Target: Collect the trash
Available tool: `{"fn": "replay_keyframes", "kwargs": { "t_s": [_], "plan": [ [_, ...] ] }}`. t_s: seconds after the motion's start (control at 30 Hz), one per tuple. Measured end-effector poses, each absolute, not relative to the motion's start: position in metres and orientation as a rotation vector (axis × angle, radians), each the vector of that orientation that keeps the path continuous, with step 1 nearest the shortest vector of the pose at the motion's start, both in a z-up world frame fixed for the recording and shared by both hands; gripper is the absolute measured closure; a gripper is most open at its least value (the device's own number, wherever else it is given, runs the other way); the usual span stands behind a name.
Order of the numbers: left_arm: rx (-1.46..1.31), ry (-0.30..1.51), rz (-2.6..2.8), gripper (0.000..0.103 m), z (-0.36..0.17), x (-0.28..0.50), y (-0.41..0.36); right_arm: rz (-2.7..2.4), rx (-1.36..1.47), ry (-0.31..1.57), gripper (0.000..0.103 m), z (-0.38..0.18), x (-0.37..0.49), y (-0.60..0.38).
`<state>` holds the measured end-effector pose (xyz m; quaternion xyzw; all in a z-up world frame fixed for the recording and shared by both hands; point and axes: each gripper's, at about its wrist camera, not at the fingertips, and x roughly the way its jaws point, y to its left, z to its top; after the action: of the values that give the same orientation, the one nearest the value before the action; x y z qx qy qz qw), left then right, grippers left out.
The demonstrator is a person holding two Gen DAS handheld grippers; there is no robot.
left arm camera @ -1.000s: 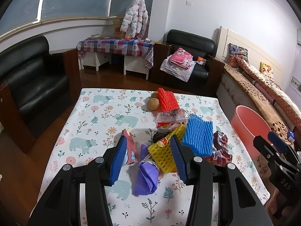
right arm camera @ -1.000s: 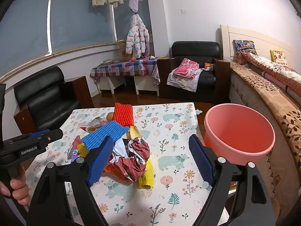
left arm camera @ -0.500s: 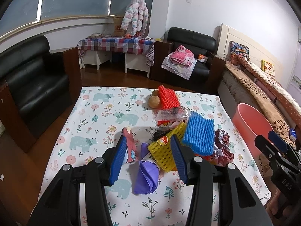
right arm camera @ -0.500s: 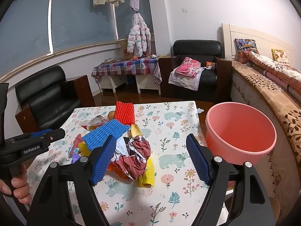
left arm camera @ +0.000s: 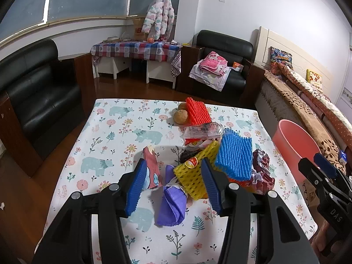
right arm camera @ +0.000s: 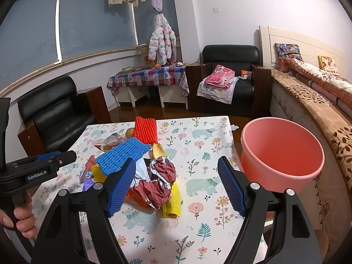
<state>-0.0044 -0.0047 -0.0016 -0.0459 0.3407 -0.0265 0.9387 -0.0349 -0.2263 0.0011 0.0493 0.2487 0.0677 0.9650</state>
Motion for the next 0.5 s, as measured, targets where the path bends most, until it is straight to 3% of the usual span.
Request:
{"fn": "replay_keyframes", "kwargs": {
  "t_s": [0.5],
  "plan": [
    [-0.093,0.698,-0.053,0.046,-0.0036,-0.0041,-0.0050,0.138,0.102,0.511,0.026,-0.0012,-0.0332,-0.2260]
  ]
}}
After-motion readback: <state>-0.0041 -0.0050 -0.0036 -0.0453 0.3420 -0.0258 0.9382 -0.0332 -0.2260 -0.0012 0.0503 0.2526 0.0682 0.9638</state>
